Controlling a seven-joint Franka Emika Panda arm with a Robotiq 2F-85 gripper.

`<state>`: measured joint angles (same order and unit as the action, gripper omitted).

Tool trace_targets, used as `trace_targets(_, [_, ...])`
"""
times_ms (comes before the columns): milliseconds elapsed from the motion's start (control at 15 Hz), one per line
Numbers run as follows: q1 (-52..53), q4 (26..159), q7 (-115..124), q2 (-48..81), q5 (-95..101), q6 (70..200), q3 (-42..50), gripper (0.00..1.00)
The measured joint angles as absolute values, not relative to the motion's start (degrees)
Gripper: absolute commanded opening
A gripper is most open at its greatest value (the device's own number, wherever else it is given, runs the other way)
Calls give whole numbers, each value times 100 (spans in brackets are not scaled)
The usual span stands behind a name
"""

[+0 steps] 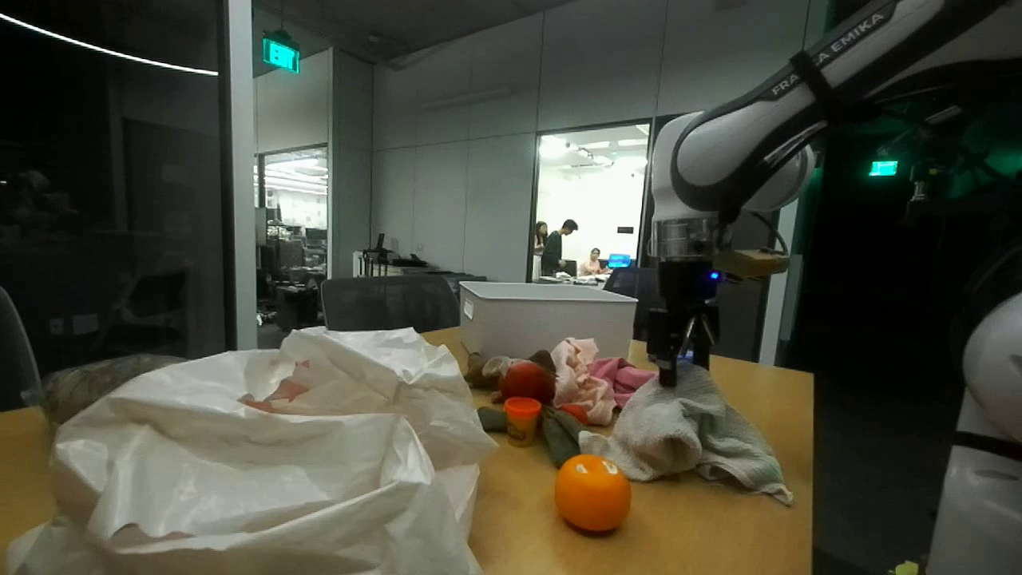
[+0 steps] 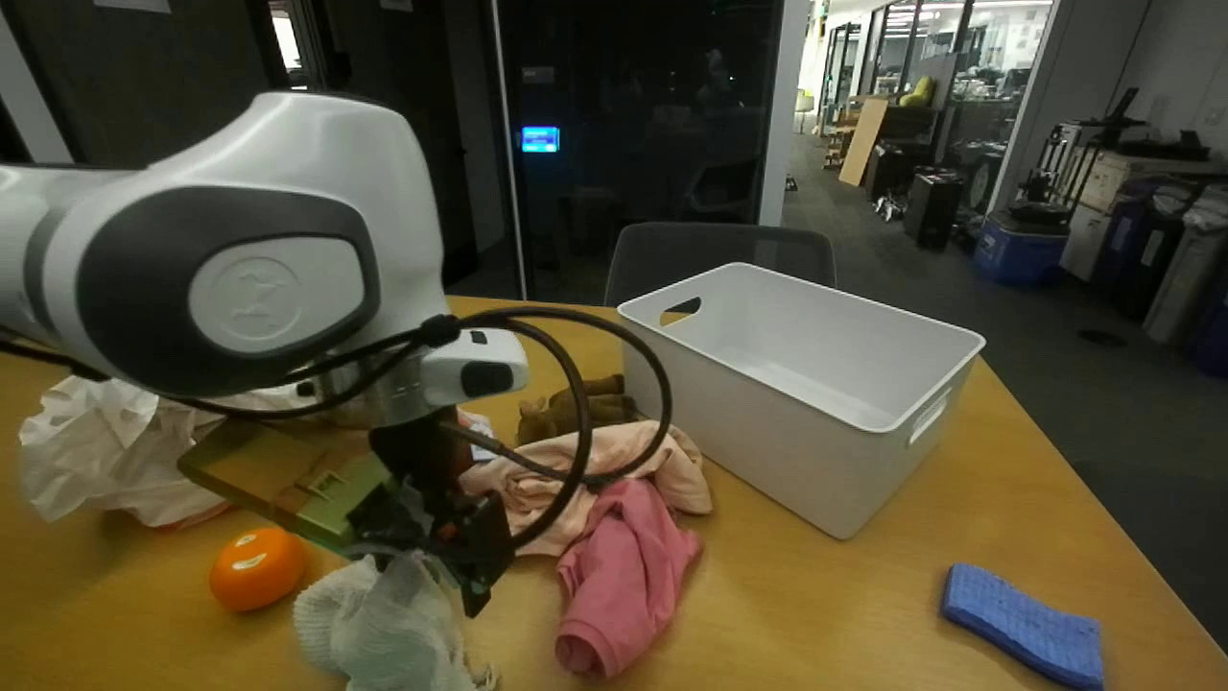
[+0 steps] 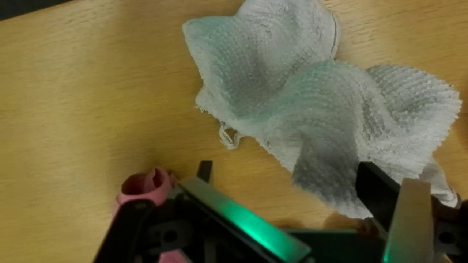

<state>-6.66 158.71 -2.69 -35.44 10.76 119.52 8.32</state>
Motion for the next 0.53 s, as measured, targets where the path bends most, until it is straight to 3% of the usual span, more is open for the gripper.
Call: trace_targets(533, [-730, 15898, -1102, -2572, 752, 12018, 1418, 100])
